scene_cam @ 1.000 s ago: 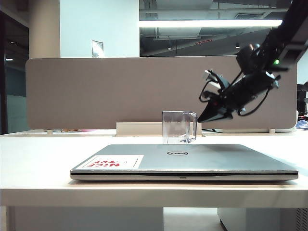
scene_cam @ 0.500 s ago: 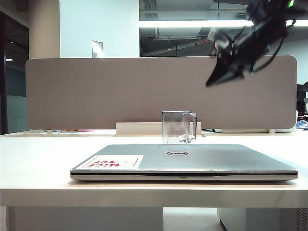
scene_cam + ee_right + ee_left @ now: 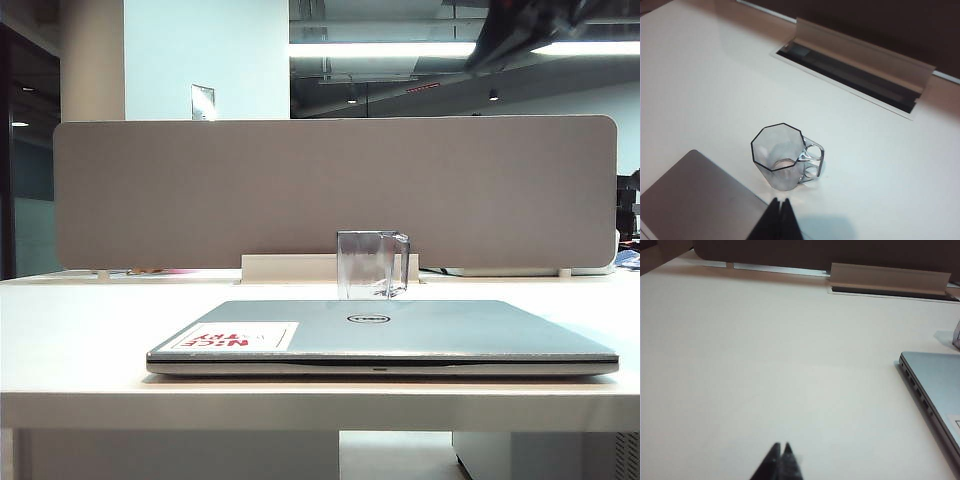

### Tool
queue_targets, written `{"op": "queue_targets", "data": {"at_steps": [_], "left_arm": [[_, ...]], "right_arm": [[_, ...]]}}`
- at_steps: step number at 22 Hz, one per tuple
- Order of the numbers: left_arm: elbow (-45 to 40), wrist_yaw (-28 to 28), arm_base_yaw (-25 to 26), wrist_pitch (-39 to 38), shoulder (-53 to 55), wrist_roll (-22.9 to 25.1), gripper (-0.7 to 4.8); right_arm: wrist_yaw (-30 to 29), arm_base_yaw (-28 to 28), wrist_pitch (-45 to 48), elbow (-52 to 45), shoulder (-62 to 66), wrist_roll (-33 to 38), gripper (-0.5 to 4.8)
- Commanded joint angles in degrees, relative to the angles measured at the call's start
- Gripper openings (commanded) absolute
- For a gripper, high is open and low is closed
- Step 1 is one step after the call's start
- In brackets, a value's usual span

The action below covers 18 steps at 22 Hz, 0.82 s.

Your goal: Pick up the water cup and place it on the side of the laptop away from you.

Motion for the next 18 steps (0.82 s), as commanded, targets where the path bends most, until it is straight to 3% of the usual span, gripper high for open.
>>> {"op": "queue_targets", "data": {"at_steps": [1, 5, 9, 18], "left_arm": [[0.2, 0.1, 0.0, 0.3, 0.1, 0.2, -0.05], [0.2, 0.1, 0.0, 0.3, 0.1, 0.2, -0.05], [0.2, 0.1, 0.0, 0.3, 0.1, 0.2, -0.05], [0.2, 0.1, 0.0, 0.3, 0.1, 0.2, -0.05]], "right_arm": [[0.3, -1.1, -3.4, 0.0, -3.3, 0.2, -0.06], [1.6, -2.5, -6.8, -0.1, -7.4, 0.7, -0.06], [1.8, -4.8, -6.0, -6.1, -15.0, 2.3, -0.06], [3.9, -6.6, 3.6, -33.5, -39.2, 9.0, -0.06]]}}
